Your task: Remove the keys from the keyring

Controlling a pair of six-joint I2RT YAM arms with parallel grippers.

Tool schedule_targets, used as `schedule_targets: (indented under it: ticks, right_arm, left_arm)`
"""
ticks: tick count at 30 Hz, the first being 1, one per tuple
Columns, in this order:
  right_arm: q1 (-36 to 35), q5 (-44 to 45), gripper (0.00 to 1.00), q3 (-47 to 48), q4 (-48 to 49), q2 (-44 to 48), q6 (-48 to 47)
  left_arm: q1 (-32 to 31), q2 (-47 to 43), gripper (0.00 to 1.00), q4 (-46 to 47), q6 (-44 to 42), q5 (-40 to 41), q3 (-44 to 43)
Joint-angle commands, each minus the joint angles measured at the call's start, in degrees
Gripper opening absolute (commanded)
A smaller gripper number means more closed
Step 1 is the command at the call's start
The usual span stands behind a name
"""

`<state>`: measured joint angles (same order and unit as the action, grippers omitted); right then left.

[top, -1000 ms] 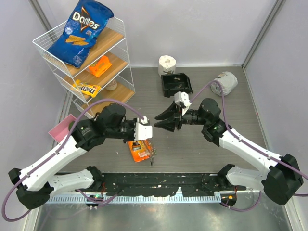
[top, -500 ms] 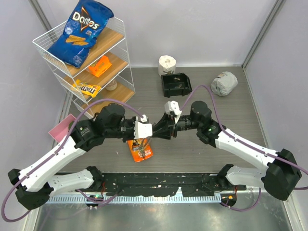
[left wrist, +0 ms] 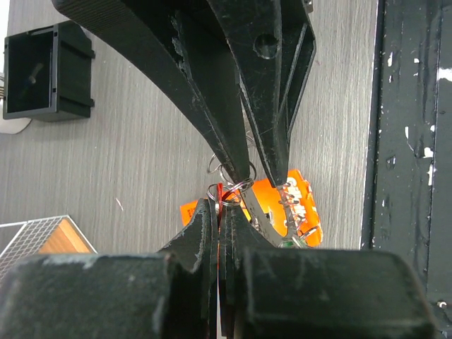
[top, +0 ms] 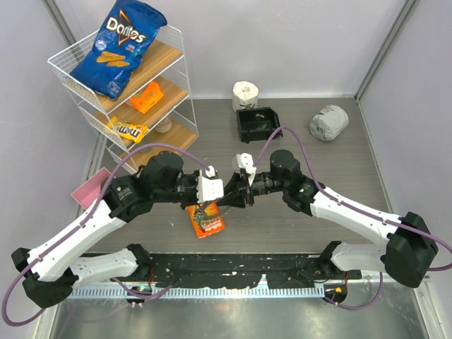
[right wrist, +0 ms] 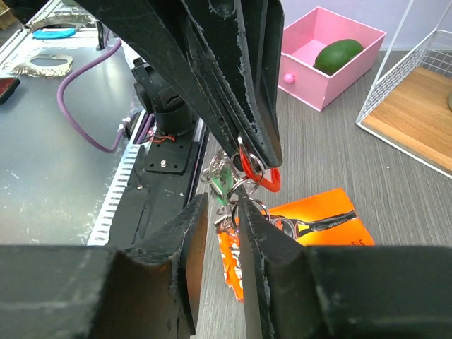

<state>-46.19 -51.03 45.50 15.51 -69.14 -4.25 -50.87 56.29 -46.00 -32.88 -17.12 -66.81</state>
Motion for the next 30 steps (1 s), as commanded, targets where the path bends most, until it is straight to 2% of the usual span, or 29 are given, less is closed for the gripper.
schedule_targets:
  ticks: [1, 5, 7, 10, 12, 18, 23, 30]
  right_arm:
    - [-0.39, 1.02, 0.30, 1.26, 3.82, 1.20, 0.21]
    - [-0.65, 1.63, 0.28, 1.44, 4.18, 0.68, 0.56]
    - [-0.74, 2.07, 0.24, 1.44, 4.18, 0.50, 0.82]
    - [-0.83, 2.60, 0.09, 1.26, 4.01, 1.03, 0.82]
    - [-0.74, 2.86, 0.06, 0.82, 3.83, 1.47, 0.39]
    - [-0.74, 3.74, 0.05, -1.19, 4.53, 3.05, -0.41]
    - [-0.65, 3.04, 0.05, -2.34, 7.51, 3.84, 1.08]
    - [-0.65, 2.42, 0.05, -4.62, 12.00, 5.33, 3.28]
  left_arm:
    - [0.25, -0.31, 0.00, 5.39, 2.73, -2.12, -1.49]
    - [0.16, 0.40, 0.00, 5.74, 4.05, -2.39, -1.92]
    - [0.16, 0.75, 0.00, 5.83, 4.32, -2.39, -2.10]
    - [0.16, 0.84, 0.00, 5.74, 4.58, -1.86, -2.10]
    - [0.16, 0.75, 0.00, 5.66, 5.98, 0.15, -2.10]
    - [0.25, -2.85, 0.00, 6.53, 15.38, 10.44, 0.79]
    - [0.25, -5.49, 0.00, 7.42, 19.17, 11.24, 4.31]
    - [0.25, -7.95, 0.00, 10.30, 23.13, 8.08, 9.23]
